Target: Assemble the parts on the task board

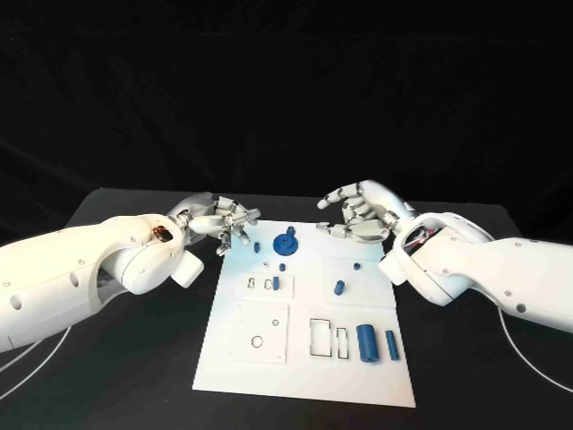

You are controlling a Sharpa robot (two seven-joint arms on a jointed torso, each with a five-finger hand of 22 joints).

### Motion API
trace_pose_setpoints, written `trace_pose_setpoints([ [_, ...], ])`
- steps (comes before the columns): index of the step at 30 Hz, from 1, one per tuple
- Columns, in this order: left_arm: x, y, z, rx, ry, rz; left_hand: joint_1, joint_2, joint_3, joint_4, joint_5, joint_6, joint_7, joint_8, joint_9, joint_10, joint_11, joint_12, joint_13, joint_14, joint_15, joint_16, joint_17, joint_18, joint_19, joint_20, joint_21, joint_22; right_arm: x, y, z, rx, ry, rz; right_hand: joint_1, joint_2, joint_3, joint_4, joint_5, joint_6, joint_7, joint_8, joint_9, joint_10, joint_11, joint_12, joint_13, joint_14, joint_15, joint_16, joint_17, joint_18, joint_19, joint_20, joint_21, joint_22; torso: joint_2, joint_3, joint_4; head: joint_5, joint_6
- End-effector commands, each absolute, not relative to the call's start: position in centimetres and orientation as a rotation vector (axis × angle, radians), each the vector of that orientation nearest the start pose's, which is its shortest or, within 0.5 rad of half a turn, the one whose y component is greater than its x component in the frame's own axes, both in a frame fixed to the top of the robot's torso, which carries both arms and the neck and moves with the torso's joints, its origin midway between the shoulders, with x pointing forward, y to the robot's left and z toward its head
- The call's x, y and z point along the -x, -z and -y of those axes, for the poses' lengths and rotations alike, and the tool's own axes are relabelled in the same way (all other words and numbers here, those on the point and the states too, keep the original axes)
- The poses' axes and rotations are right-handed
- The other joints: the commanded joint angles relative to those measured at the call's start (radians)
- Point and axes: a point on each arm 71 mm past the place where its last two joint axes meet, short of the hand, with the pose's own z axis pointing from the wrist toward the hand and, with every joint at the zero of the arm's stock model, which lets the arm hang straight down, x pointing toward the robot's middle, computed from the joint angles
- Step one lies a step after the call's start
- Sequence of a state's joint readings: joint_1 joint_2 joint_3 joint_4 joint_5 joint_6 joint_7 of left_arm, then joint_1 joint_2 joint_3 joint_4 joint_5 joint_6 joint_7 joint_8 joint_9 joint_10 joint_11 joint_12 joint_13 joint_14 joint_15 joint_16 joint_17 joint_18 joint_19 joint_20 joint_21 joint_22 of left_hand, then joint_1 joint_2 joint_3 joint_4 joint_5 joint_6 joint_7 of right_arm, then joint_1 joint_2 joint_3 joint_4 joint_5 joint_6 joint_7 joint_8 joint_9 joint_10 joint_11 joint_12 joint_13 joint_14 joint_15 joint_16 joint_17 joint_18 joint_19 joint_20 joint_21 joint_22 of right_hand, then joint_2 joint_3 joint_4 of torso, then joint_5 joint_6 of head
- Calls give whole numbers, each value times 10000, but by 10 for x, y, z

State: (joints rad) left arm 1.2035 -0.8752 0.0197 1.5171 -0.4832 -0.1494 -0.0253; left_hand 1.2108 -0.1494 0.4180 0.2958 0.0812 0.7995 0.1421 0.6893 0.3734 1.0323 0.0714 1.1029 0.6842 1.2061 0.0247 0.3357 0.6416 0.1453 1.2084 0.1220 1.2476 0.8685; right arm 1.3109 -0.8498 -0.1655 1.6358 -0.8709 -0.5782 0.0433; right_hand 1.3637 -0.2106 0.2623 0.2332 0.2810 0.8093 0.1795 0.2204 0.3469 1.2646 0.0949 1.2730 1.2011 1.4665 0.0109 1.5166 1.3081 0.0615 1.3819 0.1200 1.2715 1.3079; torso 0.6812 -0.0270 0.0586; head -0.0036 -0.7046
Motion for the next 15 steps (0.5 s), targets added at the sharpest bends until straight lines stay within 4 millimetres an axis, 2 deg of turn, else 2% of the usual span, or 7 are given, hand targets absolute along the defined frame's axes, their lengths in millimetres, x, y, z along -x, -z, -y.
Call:
trace_pose_setpoints([
  [1,-489,188,-211,4970,9264,-21510,-277,19,123,-14,52,152,-142,270,209,578,-135,556,774,353,-134,149,374,-266,358,-118,513,799,-474,159,195,-4656,-10492,-15535,37,33,-30,39,13,66,-20,28,-14,-38,-27,-3,11,679,64,-15,1137,167,-51,17,-35,257,-64,23,-11,39,-27],
  [3,-492,187,-206,4213,8304,-22066,-405,-28,187,-26,39,202,-224,431,377,920,-198,866,1275,540,-216,235,668,-325,513,-191,754,1169,-477,157,206,-5003,-10319,-15474,37,33,-30,39,13,66,-20,28,-14,-38,-27,-3,11,679,64,-15,1137,167,-51,17,-35,257,-83,39,-6,75,-49],
  [6,-496,187,-201,3705,7547,-22487,-614,-48,205,-23,26,228,-284,549,528,1275,-259,1202,1823,752,-287,361,967,-392,702,-253,994,1571,-479,156,213,-5189,-10189,-15453,61,51,-18,39,16,70,-22,37,-16,-37,-30,0,9,676,62,-21,1125,167,-51,17,-38,256,-101,51,-4,49,-63],
  [8,-498,188,-197,3371,6976,-22886,-745,-78,201,-22,18,79,-263,471,562,1388,-261,1321,2011,903,-317,476,1187,-432,812,-289,1131,1802,-480,156,217,-5276,-10078,-15460,76,62,-9,39,17,73,-23,42,-17,-38,-32,1,8,677,60,-20,1126,169,-54,17,-45,253,-103,54,-5,64,-64],
  [11,-500,190,-191,3106,6428,-23218,-894,-54,218,-25,4,-120,-201,221,539,1361,-229,1283,1951,1130,-331,688,1536,-476,932,-311,1278,2057,-481,156,221,-5345,-9966,-15481,83,66,-6,38,17,74,-24,44,-17,-36,-33,4,10,678,60,-19,1132,167,-49,17,-38,258,-94,48,-20,98,-100],
  [14,-502,190,-185,3020,6098,-23396,-829,-56,291,-36,8,-246,-154,-60,474,1251,-202,1100,1697,1353,-345,930,1872,-505,1027,-323,1372,2227,-481,156,223,-5378,-9866,-15498,89,66,-5,37,17,74,-25,46,-18,-45,-33,-4,-1,672,59,-28,1107,173,-63,16,-61,241,-88,50,-1,93,-114],
  [15,-502,191,-183,2980,5987,-23470,-783,-70,333,-38,8,-235,-152,-171,462,966,-211,767,1191,1487,-370,1092,2087,-452,895,-337,1260,1955,-482,156,223,-5382,-9830,-15508,89,66,-5,37,17,74,-25,46,-18,-45,-33,-4,-1,672,59,-28,1107,173,-63,16,-61,241,-87,56,-1,88,-118],
])
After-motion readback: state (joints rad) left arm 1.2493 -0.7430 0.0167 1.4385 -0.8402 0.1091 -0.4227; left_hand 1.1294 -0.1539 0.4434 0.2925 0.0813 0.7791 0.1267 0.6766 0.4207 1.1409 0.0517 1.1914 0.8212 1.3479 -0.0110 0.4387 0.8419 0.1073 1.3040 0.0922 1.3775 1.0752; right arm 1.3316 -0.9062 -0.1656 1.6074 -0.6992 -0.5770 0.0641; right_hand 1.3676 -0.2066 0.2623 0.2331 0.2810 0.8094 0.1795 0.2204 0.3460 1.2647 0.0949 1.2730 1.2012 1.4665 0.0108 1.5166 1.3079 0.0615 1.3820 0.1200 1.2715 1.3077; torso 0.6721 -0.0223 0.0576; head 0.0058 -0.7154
